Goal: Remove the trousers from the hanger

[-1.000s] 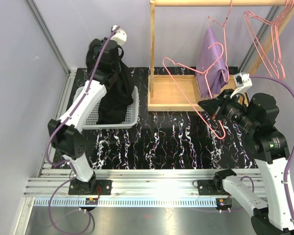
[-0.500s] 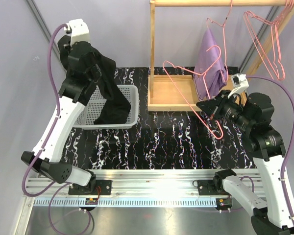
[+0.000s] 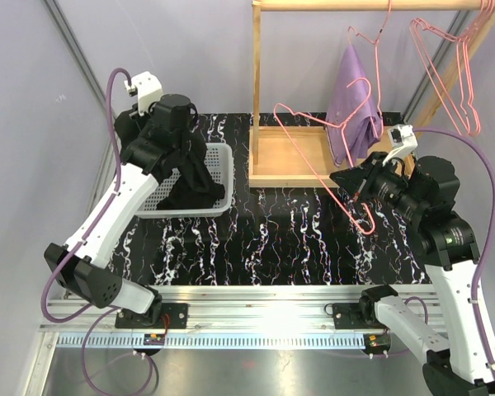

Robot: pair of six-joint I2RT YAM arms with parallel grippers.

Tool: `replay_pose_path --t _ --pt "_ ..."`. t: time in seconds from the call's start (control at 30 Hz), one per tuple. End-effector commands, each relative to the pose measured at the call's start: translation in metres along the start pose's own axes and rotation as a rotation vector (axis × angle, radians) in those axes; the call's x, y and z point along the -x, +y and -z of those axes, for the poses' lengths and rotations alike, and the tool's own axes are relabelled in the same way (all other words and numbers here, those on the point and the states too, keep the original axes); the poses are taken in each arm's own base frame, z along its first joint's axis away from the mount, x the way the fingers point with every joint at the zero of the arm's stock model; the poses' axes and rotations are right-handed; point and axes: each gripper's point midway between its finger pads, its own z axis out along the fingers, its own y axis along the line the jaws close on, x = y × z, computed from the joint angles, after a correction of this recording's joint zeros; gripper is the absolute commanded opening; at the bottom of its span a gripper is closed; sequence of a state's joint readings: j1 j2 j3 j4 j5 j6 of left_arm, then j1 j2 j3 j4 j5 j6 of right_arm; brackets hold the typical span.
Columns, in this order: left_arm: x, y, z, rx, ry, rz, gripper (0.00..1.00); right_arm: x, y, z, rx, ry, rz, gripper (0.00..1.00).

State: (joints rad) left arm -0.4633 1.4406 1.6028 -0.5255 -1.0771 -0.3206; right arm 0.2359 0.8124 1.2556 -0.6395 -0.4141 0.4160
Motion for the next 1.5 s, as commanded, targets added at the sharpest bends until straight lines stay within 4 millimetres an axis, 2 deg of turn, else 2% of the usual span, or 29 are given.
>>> replay_pose_path --t 0.0,0.27,0.3,0.33,0.37,0.4,0.43,0.47,0.6,0.73,1.0,1.03,1.1,1.13,1.2,1.3,1.43,1.47 --pt "0.029 0.035 0.011 0.128 -0.078 0.197 0.0 0.01 0.012 -0.002 0.059 -0.036 0.023 0.0" --pt "0.049 0.092 0.021 0.264 -0.133 0.127 0.0 0.013 0.014 -0.004 0.069 -0.042 0.023 0.0" --pt "0.06 0.099 0.023 0.262 -0.16 0.138 0.0 0.014 0.015 -0.004 0.072 -0.044 0.021 0.0" --pt "0.061 0.091 0.018 0.195 -0.167 0.136 0.0 0.014 0.015 -0.004 0.074 -0.044 0.019 0.0" --pt "0.055 0.095 0.008 0.2 -0.163 0.132 0.0 0.014 0.016 -0.004 0.077 -0.047 0.017 0.0" --pt "0.057 0.092 0.003 0.173 -0.17 0.154 0.0 0.014 0.016 -0.005 0.079 -0.044 0.012 0.0" --pt "0.052 0.082 -0.006 0.15 -0.156 0.144 0.0 0.014 0.017 -0.004 0.084 -0.043 0.013 0.0" --pt "0.06 0.084 -0.009 0.165 -0.161 0.165 0.0 0.014 0.017 -0.005 0.085 -0.044 0.009 0.0" --pt "0.056 0.053 -0.023 0.1 -0.142 0.254 0.0 0.014 0.016 -0.005 0.078 -0.042 0.011 0.0" --pt "0.049 0.033 -0.034 0.096 -0.12 0.386 0.0 0.013 0.013 -0.006 0.067 -0.031 0.016 0.0" --pt "0.051 0.013 -0.044 0.126 -0.157 0.607 0.0 0.01 0.011 -0.01 0.067 -0.015 0.025 0.0" --pt "0.04 0.007 -0.043 0.117 -0.155 0.599 0.0 0.01 0.011 -0.011 0.07 -0.018 0.024 0.0" --pt "0.048 0.004 -0.039 0.106 -0.218 0.657 0.0 0.009 0.01 -0.013 0.072 -0.009 0.019 0.0" --pt "0.04 0.0 -0.038 0.105 -0.214 0.654 0.0 0.009 0.011 -0.014 0.076 -0.009 0.02 0.0" --pt "0.039 -0.002 -0.037 0.088 -0.216 0.707 0.0 0.009 0.01 -0.015 0.074 -0.005 0.023 0.0" --pt "0.026 -0.011 -0.039 0.058 -0.186 0.732 0.0 0.01 0.01 -0.018 0.076 -0.003 0.022 0.0" --pt "0.009 -0.02 -0.031 0.05 -0.151 0.754 0.0 0.012 0.009 -0.021 0.081 -0.006 0.019 0.0" --pt "-0.002 -0.018 -0.03 0.068 -0.139 0.764 0.0 0.011 0.009 -0.022 0.082 -0.002 0.011 0.0"
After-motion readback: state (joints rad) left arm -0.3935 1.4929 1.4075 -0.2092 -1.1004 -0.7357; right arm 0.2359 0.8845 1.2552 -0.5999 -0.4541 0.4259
